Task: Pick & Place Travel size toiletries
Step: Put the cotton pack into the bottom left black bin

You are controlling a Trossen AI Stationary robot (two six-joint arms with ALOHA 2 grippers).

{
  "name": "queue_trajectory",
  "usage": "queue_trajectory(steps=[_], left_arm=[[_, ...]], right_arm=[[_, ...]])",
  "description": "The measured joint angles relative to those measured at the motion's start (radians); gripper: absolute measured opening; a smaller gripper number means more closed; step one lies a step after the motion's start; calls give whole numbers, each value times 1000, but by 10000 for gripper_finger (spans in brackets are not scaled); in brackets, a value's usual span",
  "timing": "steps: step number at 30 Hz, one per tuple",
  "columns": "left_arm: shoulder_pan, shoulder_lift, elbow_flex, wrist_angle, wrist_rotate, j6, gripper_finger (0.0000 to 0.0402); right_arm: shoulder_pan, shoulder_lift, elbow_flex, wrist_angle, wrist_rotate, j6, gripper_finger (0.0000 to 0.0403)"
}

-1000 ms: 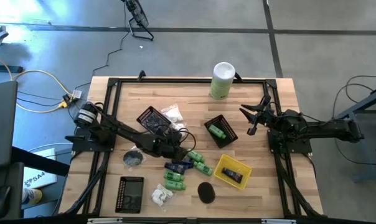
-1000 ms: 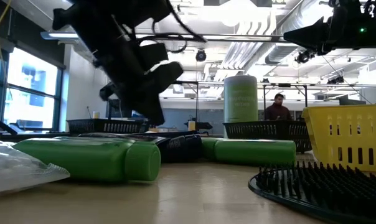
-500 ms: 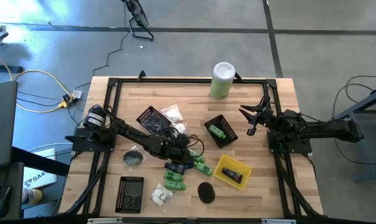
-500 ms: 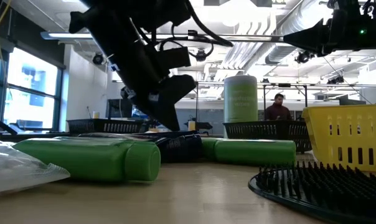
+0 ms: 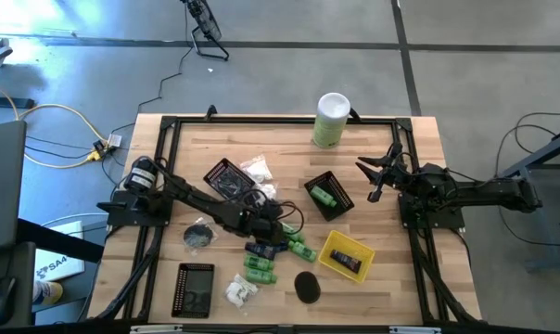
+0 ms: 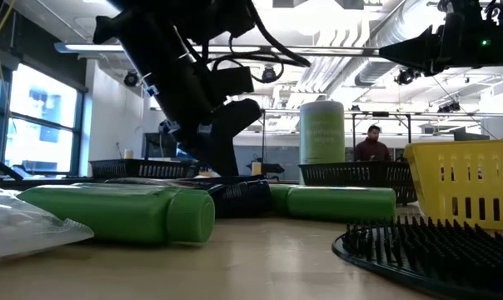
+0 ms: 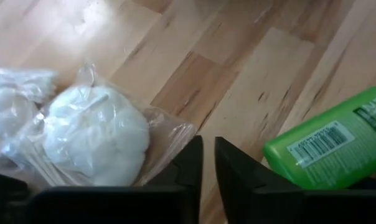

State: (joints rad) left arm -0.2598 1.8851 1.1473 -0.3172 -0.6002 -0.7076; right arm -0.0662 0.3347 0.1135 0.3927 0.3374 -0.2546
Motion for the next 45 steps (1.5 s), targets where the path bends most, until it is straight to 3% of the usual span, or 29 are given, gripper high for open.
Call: queue_trajectory(steps=[8, 13, 17, 29, 36, 45], left_arm=[[56, 0, 0, 2, 49, -184, 164], [76, 0, 0, 5, 146, -199, 231], [79, 0, 0, 10, 168, -199, 267], [79, -7, 0, 27, 167, -233, 278], [76, -83, 0, -6, 163, -265, 278], [25, -140, 0, -270, 177, -504, 278]], right_arm=[[0, 0, 0, -1, 0, 0, 66], [0, 0, 0, -2, 0, 0, 66], [0, 0, 0, -2, 0, 0, 66], [0, 0, 0, -2, 0, 0, 66], [0, 0, 0, -6, 0, 0, 66], [0, 0, 0, -26, 0, 3, 66]])
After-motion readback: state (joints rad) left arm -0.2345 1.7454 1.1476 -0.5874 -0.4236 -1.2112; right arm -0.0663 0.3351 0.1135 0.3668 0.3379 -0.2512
